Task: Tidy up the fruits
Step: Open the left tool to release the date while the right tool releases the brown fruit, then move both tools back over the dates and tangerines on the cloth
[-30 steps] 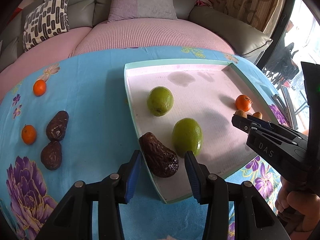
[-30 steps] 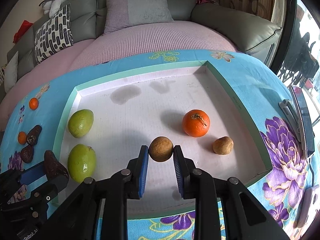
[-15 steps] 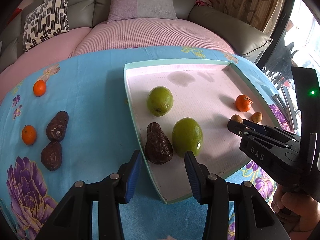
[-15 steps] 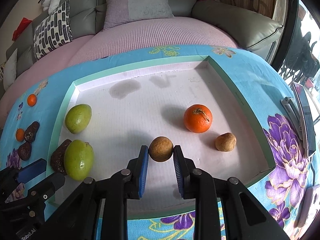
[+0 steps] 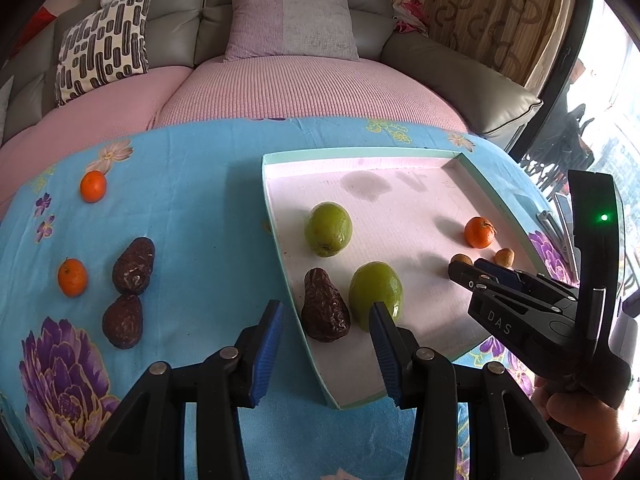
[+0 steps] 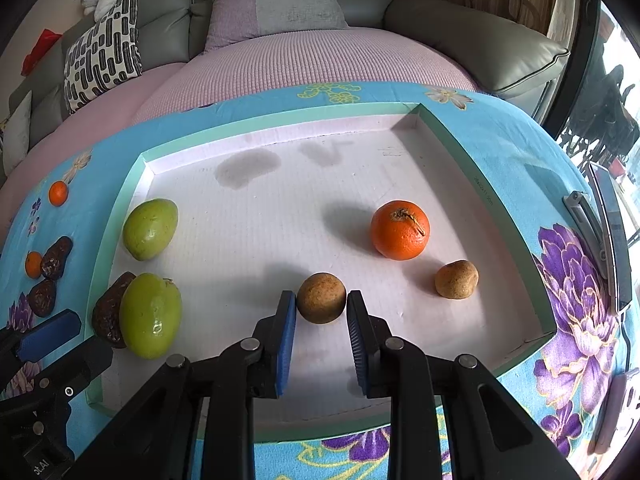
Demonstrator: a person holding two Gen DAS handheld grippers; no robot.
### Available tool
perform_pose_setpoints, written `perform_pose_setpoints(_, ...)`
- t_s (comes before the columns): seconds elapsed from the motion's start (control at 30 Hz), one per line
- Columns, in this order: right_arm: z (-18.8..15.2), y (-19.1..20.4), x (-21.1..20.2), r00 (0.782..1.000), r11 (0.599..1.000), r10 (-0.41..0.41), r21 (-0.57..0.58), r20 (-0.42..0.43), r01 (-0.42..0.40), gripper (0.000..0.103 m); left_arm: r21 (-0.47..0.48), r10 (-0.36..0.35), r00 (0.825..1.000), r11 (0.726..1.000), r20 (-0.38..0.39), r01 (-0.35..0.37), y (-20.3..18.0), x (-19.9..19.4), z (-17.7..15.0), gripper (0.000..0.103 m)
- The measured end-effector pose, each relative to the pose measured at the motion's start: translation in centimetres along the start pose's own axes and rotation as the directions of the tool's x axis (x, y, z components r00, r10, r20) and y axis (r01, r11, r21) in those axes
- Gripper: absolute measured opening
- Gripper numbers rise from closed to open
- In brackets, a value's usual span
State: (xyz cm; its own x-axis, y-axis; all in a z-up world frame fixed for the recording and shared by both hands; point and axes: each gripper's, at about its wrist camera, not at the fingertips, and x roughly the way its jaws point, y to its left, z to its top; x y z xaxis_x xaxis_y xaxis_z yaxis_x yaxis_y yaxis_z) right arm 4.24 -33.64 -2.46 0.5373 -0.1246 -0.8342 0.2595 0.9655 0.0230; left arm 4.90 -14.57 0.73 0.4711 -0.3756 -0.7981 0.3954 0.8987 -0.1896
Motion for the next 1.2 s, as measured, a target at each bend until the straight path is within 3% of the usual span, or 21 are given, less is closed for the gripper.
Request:
perform_pose_setpoints(0.2,0.2,-0.1,-0.5,1.000,1.000,0.006,0.006,0.017,-0.006,0.032,-0.073,0.031,0.999,0.997,0.029,-0.029,2.1,-0.4,0.3,0.048)
perform_pose_setpoints(0.27,0.2,-0.1,-0.7,1.000,1.000,0.003,0.012,0.023,-0.003,0.050,-0.092,0.047,0.999,0.995,0.014,-0.045,2.8,0.1,0.3,0.048)
perform_pose_setpoints(0.3,0.3,-0.2,-0.8,1.000,1.000,0.004,0.017,0.027,-0.005,0.053,-0.106,0.059,0.998,0.993,0.003,-0.058,3.3,0.4,0.2,0.049)
perform_pose_setpoints(0.4,0.4,-0.2,-1.0,0.999,1.000,0.013,0.024,0.038,-0.013,0.056,-0.151,0.119,0.993,0.981,-0.019,-0.121,4.8,0.8,-0.1,0.065)
perform_pose_setpoints(0.47,0.5,0.0,-1.0,0.999,1.000,0.005,0.022,0.043,-0.006,0.071,-0.175,0.153,0.988,0.972,-0.018,-0.154,5.7,0.9,-0.2,0.068)
perform_pose_setpoints(0.53,0.4,0.1,-1.1,0.999,1.000,-0.001,0.018,0.051,0.000,0.075,-0.195,0.180,0.983,0.964,-0.019,-0.181,6.4,0.9,-0.4,0.078)
perform_pose_setpoints(0.67,0.4,0.2,-1.2,0.998,1.000,0.010,0.017,0.058,-0.011,0.084,-0.211,0.219,0.975,0.953,-0.022,-0.219,7.3,1.1,-0.5,0.087)
perform_pose_setpoints(0.73,0.4,0.3,-1.2,0.998,1.000,0.009,0.010,0.061,-0.009,0.085,-0.211,0.240,0.971,0.948,-0.020,-0.238,7.5,1.2,-0.6,0.098)
perform_pose_setpoints(0.8,0.5,0.5,-1.2,0.998,1.000,0.008,0.004,0.063,-0.008,0.085,-0.212,0.256,0.967,0.944,-0.018,-0.254,7.7,1.2,-0.7,0.103)
perform_pose_setpoints(1.2,0.5,0.5,-1.3,0.997,1.000,0.014,0.010,0.078,-0.015,0.091,-0.218,0.262,0.965,0.941,-0.017,-0.259,8.1,1.2,-0.6,0.103)
